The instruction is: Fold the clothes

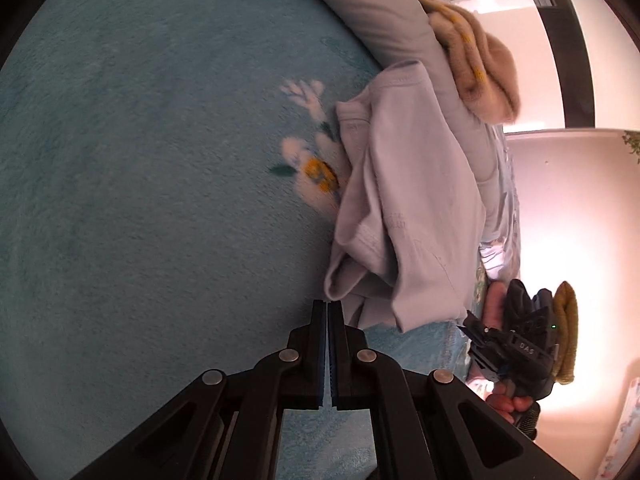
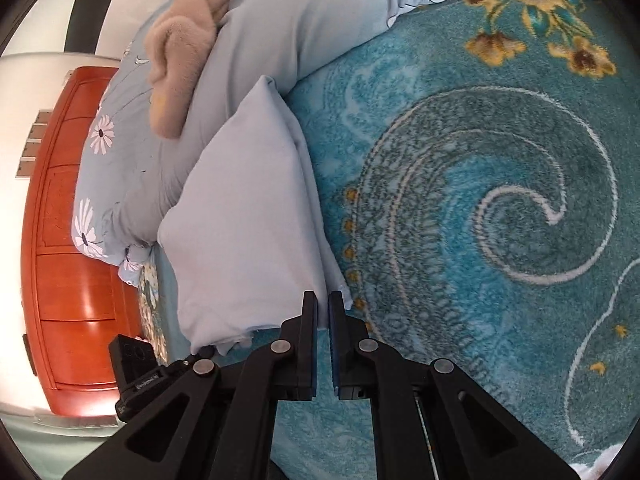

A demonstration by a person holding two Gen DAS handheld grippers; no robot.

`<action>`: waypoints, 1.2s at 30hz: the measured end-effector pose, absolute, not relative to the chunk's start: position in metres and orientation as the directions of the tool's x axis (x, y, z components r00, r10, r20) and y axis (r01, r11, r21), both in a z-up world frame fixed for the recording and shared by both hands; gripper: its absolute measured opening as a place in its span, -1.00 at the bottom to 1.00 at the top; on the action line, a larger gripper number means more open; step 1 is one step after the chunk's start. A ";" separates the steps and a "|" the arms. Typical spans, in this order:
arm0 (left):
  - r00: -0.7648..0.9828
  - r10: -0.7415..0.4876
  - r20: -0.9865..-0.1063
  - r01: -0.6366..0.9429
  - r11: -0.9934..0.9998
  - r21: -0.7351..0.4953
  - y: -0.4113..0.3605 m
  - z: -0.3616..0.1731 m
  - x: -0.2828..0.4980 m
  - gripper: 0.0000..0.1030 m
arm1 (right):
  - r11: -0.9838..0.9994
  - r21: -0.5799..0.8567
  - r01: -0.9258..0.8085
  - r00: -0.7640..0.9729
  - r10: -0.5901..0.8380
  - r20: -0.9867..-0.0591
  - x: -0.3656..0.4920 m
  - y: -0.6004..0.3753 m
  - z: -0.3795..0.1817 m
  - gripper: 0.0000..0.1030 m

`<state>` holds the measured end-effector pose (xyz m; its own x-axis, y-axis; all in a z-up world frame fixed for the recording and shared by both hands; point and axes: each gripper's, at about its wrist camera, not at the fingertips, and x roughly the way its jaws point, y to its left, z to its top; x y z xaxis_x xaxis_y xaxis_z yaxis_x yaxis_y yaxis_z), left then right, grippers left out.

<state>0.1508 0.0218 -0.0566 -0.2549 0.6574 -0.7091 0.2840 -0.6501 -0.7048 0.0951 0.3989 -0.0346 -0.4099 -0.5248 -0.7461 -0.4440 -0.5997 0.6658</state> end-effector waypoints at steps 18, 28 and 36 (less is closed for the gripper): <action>-0.395 0.682 -0.615 0.089 -0.638 -0.765 0.024 -0.031 0.114 0.86 | -0.626 0.700 -0.344 -0.540 -0.478 -0.693 0.095 0.438 -0.013 0.39; -0.328 0.719 -0.613 0.048 -0.635 -0.771 0.046 -0.046 0.075 1.00 | -0.673 0.699 -0.241 -0.510 -0.525 -0.681 0.058 0.425 -0.024 0.48; -0.320 0.724 -0.611 0.018 -0.641 -0.768 0.029 -0.050 0.080 1.00 | -0.683 0.703 -0.199 -0.484 -0.555 -0.676 0.038 0.405 -0.033 0.60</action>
